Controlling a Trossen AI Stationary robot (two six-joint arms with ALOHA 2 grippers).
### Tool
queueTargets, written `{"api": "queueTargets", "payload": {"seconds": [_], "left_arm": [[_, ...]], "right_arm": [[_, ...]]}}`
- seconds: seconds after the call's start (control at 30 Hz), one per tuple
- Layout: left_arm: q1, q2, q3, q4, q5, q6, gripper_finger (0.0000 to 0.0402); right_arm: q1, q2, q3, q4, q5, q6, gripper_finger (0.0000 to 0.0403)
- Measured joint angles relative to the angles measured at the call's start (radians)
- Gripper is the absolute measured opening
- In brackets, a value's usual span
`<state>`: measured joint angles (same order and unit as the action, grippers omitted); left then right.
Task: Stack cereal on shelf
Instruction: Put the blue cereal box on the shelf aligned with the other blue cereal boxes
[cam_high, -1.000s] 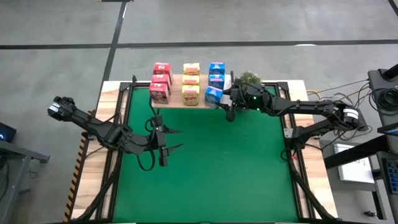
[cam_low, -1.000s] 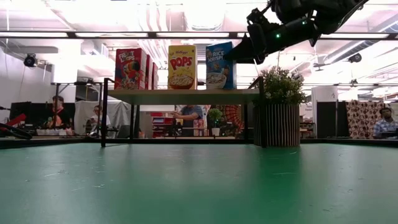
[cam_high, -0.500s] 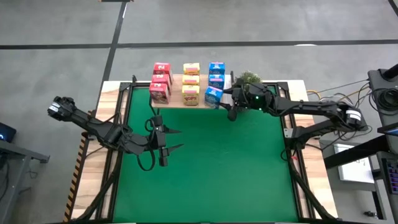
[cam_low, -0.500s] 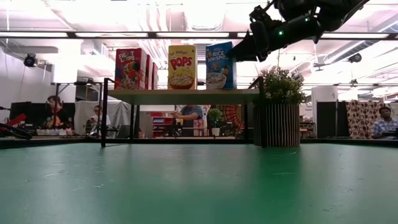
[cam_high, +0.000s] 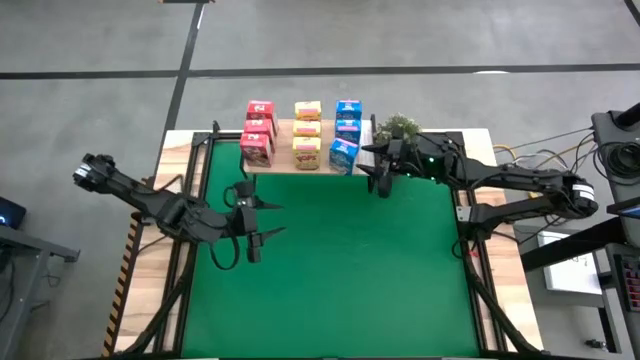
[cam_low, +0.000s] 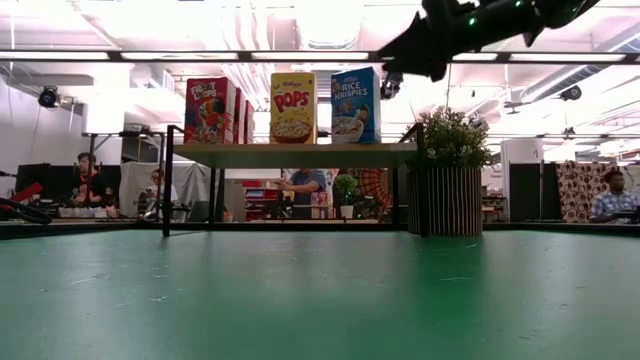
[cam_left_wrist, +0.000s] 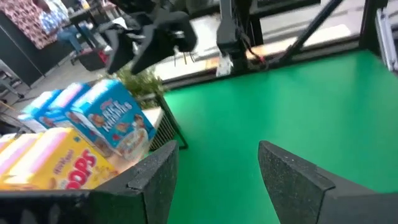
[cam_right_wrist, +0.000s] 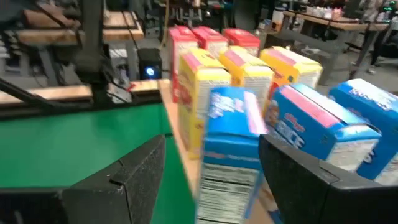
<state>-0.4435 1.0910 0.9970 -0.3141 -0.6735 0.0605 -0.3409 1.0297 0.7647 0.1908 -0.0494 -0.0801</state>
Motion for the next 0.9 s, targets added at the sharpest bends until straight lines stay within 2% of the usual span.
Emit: {"api": "queueTargets", "payload": {"seconds": [0.2, 0.33, 0.43, 0.57, 0.8, 0.9], "left_arm": [[0.000, -0.068, -0.014, -0.001, 0.000, 0.017, 0.0204], [0.000, -0.094, -0.037, 0.000, 0.000, 0.017, 0.0204], [0.000, -0.105, -0.046, -0.001, 0.000, 0.017, 0.0204], [0.000, -0.112, -0.046, 0.008, 0.000, 0.017, 0.0204], [0.000, -0.112, -0.046, 0.008, 0.000, 0.020, 0.0204], [0.000, -0.112, -0.046, 0.008, 0.000, 0.020, 0.0204]], "right_arm": [[0.083, -0.050, 0.000, -0.014, -0.001, 0.052, 0.0242], [0.156, -0.037, 0.000, -0.014, 0.000, 0.043, 0.0219], [0.203, -0.003, 0.000, -0.015, 0.027, 0.035, 0.0188], [0.246, 0.055, 0.000, -0.022, 0.120, 0.009, 0.0132], [0.256, 0.162, 0.000, -0.023, 0.293, 0.006, 0.0031], [0.256, 0.185, 0.000, -0.019, 0.356, 0.009, 0.0012]]}}
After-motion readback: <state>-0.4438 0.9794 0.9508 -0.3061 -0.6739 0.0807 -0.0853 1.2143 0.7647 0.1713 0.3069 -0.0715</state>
